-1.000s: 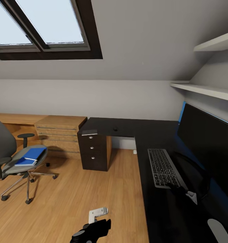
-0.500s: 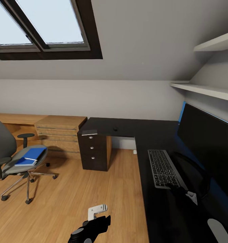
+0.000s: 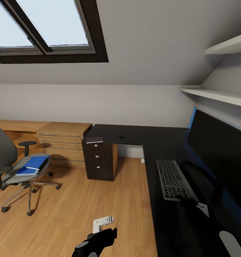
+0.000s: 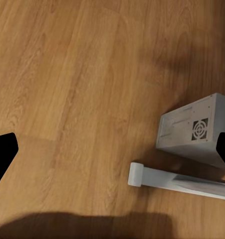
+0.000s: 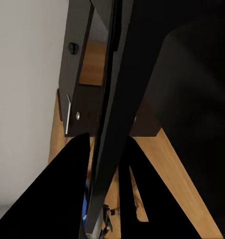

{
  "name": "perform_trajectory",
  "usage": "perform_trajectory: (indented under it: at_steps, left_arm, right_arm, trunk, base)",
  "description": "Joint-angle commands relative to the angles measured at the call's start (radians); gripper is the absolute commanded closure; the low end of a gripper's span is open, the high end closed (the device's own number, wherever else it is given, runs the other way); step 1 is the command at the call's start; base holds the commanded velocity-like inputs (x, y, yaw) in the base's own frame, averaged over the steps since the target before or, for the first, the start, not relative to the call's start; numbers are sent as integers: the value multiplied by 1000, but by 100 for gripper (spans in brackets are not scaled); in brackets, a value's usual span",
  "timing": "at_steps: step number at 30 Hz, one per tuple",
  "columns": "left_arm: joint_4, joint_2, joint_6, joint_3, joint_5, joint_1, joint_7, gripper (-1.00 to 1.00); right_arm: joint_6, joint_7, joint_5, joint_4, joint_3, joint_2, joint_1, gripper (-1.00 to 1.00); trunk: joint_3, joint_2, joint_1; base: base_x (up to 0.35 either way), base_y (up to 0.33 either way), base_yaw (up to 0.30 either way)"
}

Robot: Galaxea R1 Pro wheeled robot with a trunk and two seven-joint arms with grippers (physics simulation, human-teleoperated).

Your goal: In the bedroom, organize the workspace by keeping the computer under the desk, ensuring the monitor is on the desk, placing the keyboard on the desk next to the monitor, placing the mouse on the desk next to the keyboard, moving the folder from the swivel chair onto the desk next to the mouse, stacking the notebook on top of the folder with the pen on top of the notebook, and positioning the swivel chair next to the desk.

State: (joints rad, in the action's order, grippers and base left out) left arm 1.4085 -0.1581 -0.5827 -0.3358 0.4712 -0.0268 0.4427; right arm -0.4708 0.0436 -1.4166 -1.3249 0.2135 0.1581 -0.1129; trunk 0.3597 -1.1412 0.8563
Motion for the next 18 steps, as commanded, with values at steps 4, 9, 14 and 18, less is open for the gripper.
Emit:
perform_trajectory:
  at_steps: [4, 9, 14, 18]
  left_arm:
    - [1, 0, -2, -2, 10, -1, 9, -100]
    - [1, 0, -2, -3, 10, -1, 8, -100]
    - [1, 0, -2, -3, 11, -1, 8, -100]
    - [1, 0, -2, -3, 11, -1, 7, -100]
  right_arm:
    - [-5, 17, -10, -4, 1, 0, 0, 100]
    - [-5, 54, -11, -5, 1, 0, -1, -100]
    - [-5, 60, -11, -5, 2, 0, -1, -100]
    - [-5, 61, -12, -5, 3, 0, -1, -100]
  trunk:
    - [1, -1, 0]
    - [1, -1, 0]
    - [1, -1, 0]
    - [1, -1, 0]
  base:
    - [0, 0, 0]
    - [0, 0, 0]
    - [0, 0, 0]
    - [0, 0, 0]
